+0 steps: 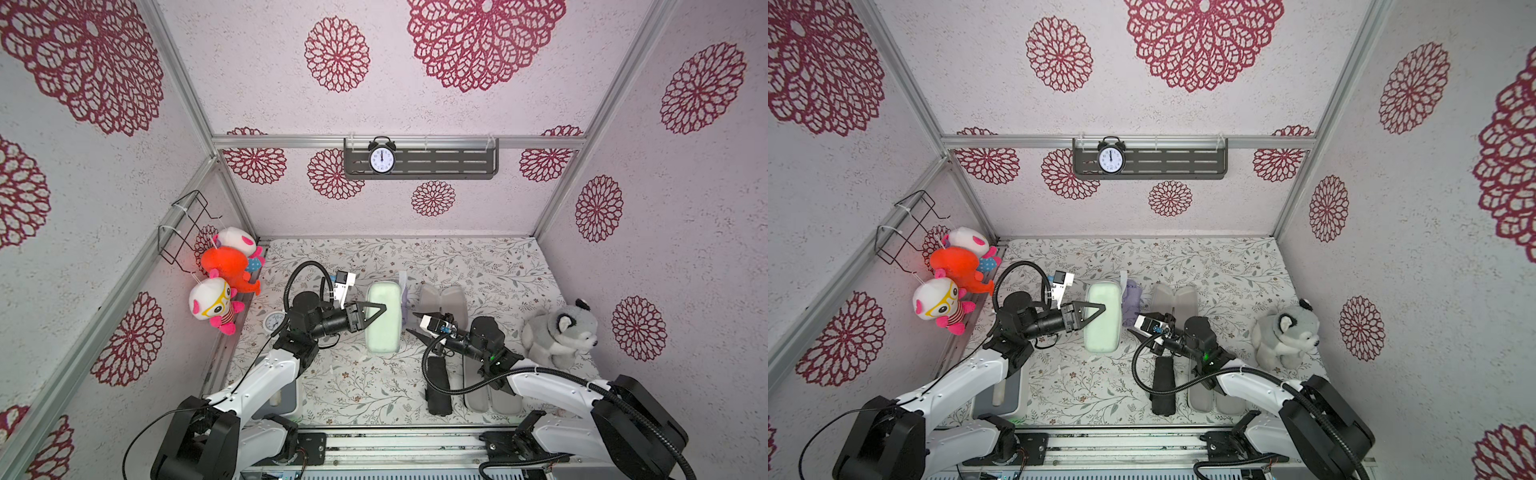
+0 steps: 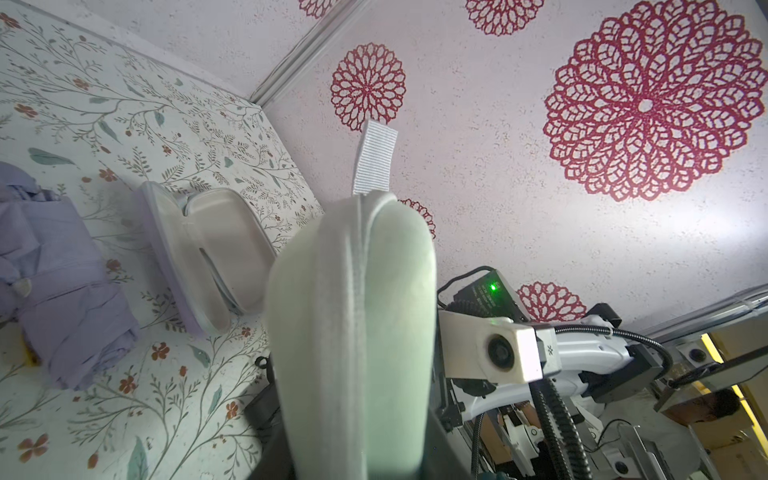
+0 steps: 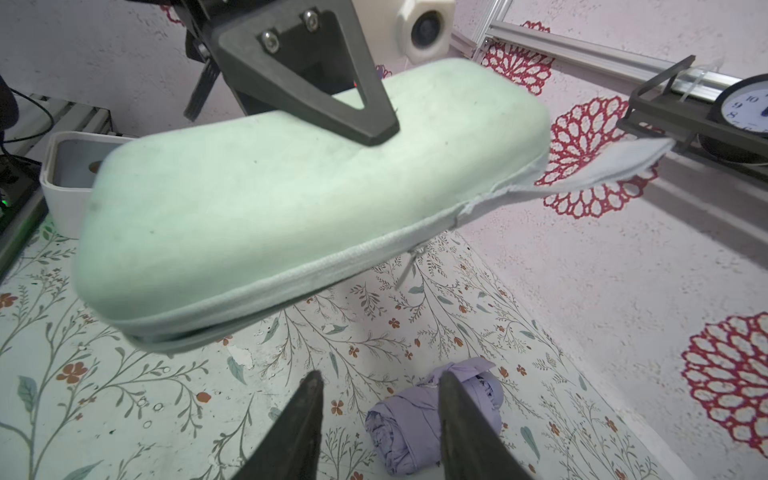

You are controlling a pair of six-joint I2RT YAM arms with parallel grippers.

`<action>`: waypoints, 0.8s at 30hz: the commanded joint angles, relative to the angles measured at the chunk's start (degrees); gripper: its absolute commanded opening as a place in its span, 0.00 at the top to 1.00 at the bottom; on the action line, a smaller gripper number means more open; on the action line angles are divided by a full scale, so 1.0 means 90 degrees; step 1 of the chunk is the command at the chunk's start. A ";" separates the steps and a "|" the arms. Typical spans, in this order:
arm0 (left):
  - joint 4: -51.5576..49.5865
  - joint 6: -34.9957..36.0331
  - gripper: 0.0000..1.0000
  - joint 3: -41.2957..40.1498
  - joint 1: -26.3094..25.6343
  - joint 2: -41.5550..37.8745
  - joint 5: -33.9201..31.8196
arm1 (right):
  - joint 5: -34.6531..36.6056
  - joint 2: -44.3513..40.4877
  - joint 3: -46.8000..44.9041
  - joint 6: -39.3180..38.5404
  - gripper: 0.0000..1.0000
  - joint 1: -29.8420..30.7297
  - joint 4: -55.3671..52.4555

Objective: Put umbrellas into zippered umbrella sleeves
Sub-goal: Zip the zipper on the umbrella sleeve.

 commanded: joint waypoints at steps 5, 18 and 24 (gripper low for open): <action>0.0747 -0.0184 0.93 0.0269 0.0035 0.0085 0.0397 | -0.0258 0.0154 0.0246 -0.0270 0.59 -0.0034 0.0950; 0.0995 -0.0363 0.93 0.0262 0.0023 0.0207 0.0523 | -0.0486 0.0442 0.0555 -0.0064 0.72 -0.0034 0.1025; 0.1136 -0.0477 0.93 0.0230 0.0024 0.0227 0.0526 | -0.0376 0.0475 0.0638 -0.0139 0.85 -0.0034 0.1025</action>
